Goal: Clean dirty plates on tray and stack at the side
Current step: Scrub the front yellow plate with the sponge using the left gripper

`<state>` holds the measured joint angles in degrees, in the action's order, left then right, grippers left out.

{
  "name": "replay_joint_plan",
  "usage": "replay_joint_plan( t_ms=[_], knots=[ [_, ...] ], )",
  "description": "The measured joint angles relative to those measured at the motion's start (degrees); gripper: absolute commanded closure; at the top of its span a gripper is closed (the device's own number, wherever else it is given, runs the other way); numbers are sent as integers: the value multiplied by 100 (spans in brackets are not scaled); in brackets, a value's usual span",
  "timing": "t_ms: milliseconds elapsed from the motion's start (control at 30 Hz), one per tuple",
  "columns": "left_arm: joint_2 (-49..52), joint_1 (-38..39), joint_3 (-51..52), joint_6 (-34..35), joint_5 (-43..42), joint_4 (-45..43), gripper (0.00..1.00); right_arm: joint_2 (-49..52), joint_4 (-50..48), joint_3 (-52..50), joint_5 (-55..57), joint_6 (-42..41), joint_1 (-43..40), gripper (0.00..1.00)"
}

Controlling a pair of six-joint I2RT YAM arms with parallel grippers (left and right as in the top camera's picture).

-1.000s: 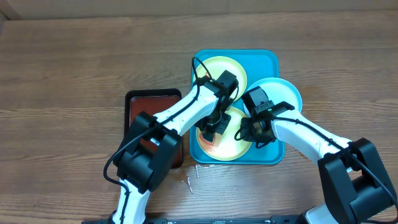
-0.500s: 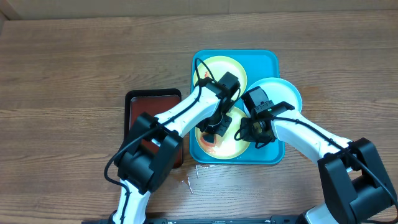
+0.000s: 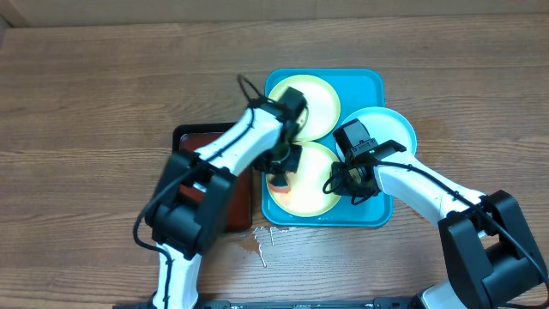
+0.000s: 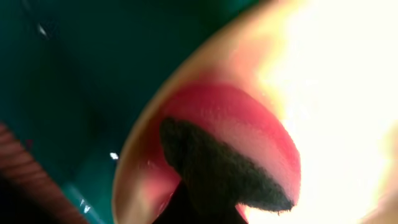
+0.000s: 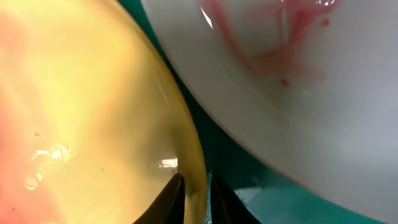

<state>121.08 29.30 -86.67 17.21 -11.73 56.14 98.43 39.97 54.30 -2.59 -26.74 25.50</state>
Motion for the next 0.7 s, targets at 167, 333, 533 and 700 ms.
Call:
replay_joint_plan(
  t_ms=[167, 333, 533, 700],
  knots=[
    [2, -44, 20, 83, -765, -249, 96, 0, 9, 0, 2, -4, -2, 83],
    [2, 398, 24, 94, -872, -223, 96, 0, 13, 0, 0, -2, 0, 84],
    [2, 485, 31, 238, -643, 31, 96, 0, 17, 0, -4, 0, -2, 85],
    [0, 391, 31, 286, 262, 236, 96, 0, 7, 0, -42, -2, 0, 85]
  ],
)
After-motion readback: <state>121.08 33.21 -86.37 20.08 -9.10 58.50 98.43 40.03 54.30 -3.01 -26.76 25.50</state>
